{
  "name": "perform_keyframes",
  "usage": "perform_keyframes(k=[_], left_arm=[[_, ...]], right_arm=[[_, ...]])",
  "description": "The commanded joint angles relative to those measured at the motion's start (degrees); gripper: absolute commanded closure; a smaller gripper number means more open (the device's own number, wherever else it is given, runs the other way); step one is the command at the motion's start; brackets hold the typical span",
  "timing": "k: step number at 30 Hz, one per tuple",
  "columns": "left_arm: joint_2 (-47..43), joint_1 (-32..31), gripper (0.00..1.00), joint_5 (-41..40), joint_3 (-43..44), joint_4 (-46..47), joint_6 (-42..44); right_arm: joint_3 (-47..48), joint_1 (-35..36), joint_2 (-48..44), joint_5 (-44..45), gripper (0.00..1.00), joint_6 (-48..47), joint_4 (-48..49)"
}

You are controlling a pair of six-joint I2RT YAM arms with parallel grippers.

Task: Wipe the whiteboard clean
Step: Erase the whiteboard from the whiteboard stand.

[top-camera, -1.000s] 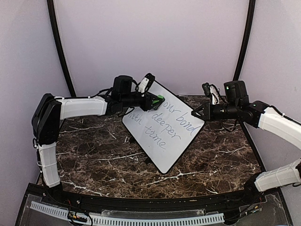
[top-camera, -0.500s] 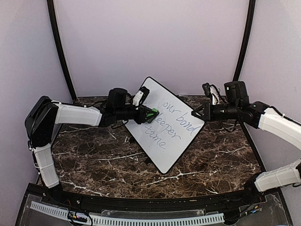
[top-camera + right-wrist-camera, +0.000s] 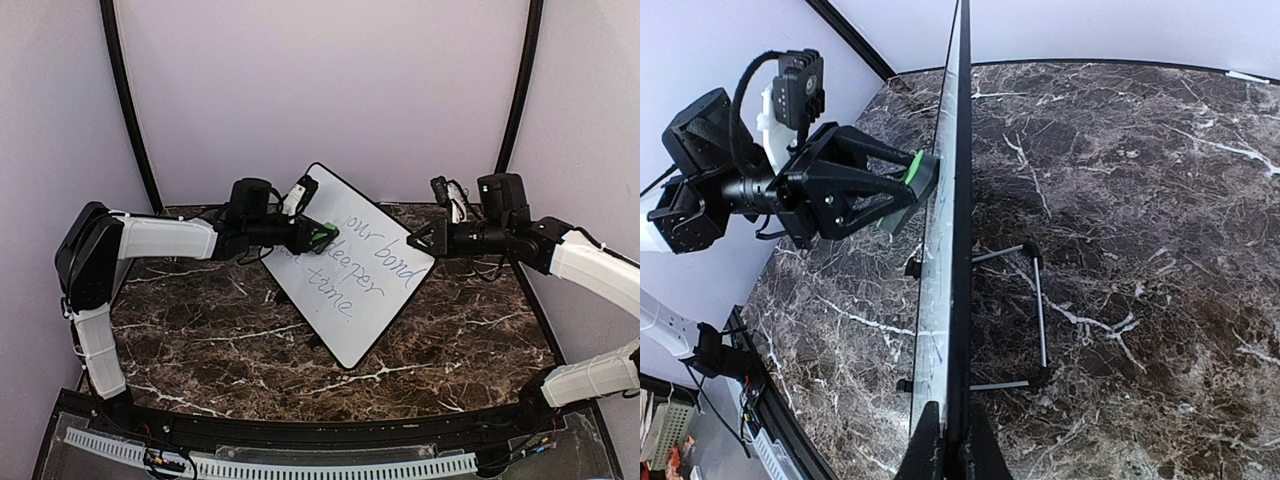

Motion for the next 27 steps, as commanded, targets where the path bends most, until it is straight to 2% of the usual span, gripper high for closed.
perform_keyframes(k=[1, 8, 15, 19, 27], left_arm=[[2.8, 0.3, 0.91, 1.3, 5.9, -4.2, -0.6], [3.5, -1.5, 0.91, 0.9, 6.9, -7.1, 1.8], [0.9, -1.6, 0.91, 0.3, -3.0, -2.3, 0.2], [0.9, -1.6, 0.91, 0.3, -4.6, -1.6, 0.2], [4.9, -1.6, 0.91, 2.0, 7.0, -5.8, 2.0]], right_arm=[[-1.3, 4.6, 0.3, -8.9, 1.00, -9.3, 0.7], [-1.1, 4.7, 0.7, -8.8, 1.00, -9.2, 0.9], [-1.7, 4.8, 0.8, -8.7, 1.00, -9.2, 1.2], [-1.7, 4.8, 1.2, -9.1, 1.00, -9.1, 1.6], [-0.9, 5.4, 1.9, -9.1, 1.00, -9.1, 1.5]])
